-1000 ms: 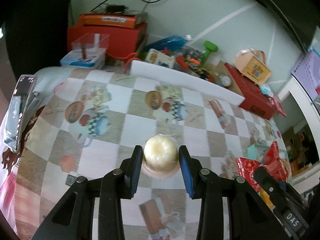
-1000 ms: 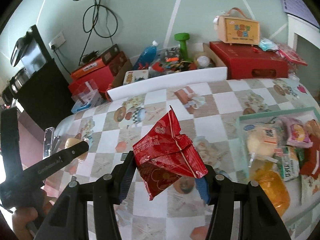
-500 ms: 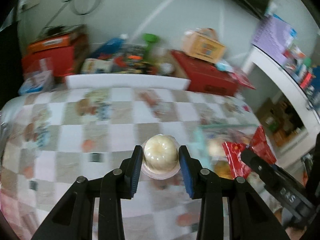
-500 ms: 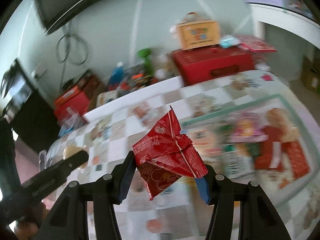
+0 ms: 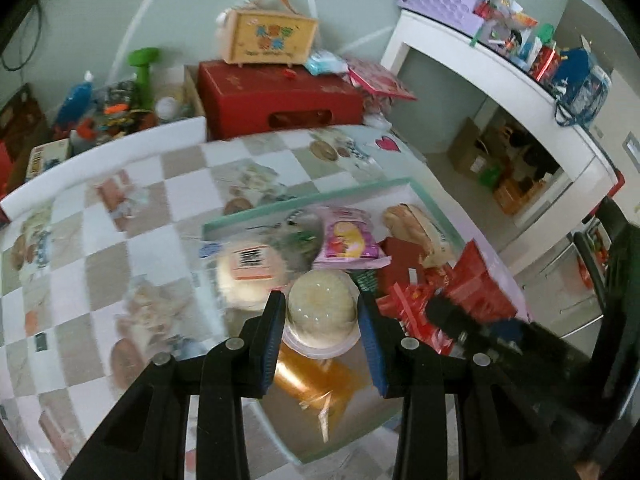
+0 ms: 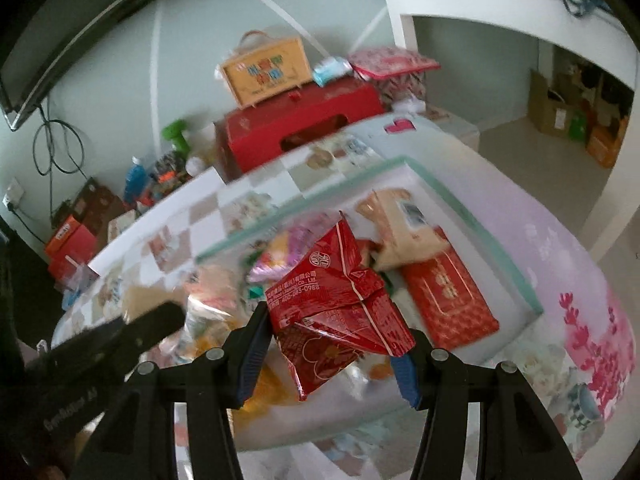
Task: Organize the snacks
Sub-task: 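Lower both items into the tray and open both tools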
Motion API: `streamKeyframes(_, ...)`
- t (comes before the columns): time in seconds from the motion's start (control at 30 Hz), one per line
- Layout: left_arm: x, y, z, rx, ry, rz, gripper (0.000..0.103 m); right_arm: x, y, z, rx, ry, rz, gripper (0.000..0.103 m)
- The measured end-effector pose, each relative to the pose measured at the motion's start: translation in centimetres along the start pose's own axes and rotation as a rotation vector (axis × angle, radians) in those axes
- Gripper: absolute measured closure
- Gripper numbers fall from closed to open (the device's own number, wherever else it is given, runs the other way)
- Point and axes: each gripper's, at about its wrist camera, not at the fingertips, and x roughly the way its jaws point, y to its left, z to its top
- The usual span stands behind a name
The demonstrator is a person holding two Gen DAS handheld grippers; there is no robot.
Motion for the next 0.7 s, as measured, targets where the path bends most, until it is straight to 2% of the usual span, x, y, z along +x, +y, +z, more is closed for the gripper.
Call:
streamKeyframes(0.13, 1.4, -0.4, 0.8, -0.021, 0.020, -0.027, 0.065, 0.8, -0.4, -0.7, -0.006, 0.026, 0.013, 0.044)
streamKeyframes(0.2, 1.5, -0.2, 1.0, -0.047, 0.022, -0.045, 0.061, 1.1, -0.4, -0.9, -0.009, 0.033, 0.014, 0.043)
streamKeyframes(0.27, 1.2, 0.2, 0.9, -0.058, 0.019, -0.049, 0.057, 1.3, -0.4, -1.0, -0.014, 0.038, 0.006, 0.042)
streamKeyframes(0.37, 0.3, 1.2, 0.6, -0.090, 0.014, -0.041, 0.052, 1.3, -0.5, -1.0, -0.014, 0.041, -0.006, 0.033)
streamKeyframes(0.43, -0.8, 2.1, 0.0, -0.114, 0.002, -0.034, 0.050, 1.2, -0.3, -1.1, -0.020, 0.044, -0.010, 0.032)
streamKeyframes(0.47, -1.3, 2.6, -0.3, -0.123, -0.007, -0.023, 0.042, 1.1, -0.1, -1.1, -0.027, 0.046, -0.015, 0.028)
streamKeyframes(0.5, -1.7, 3.0, -0.7, -0.132, -0.015, -0.007, 0.031, 0.9, 0.1, -1.2, -0.038, 0.046, -0.024, 0.019)
streamKeyframes(0.6, -3.3, 4.8, -2.3, -0.152, -0.041, 0.075, 0.016, 0.3, 1.1, -1.8, -0.085, 0.039, -0.037, 0.004)
streamKeyframes(0.7, -4.6, 6.3, -4.4, -0.150, -0.066, 0.190, 0.004, -0.5, 2.5, -2.5, -0.142, 0.032, -0.042, 0.000)
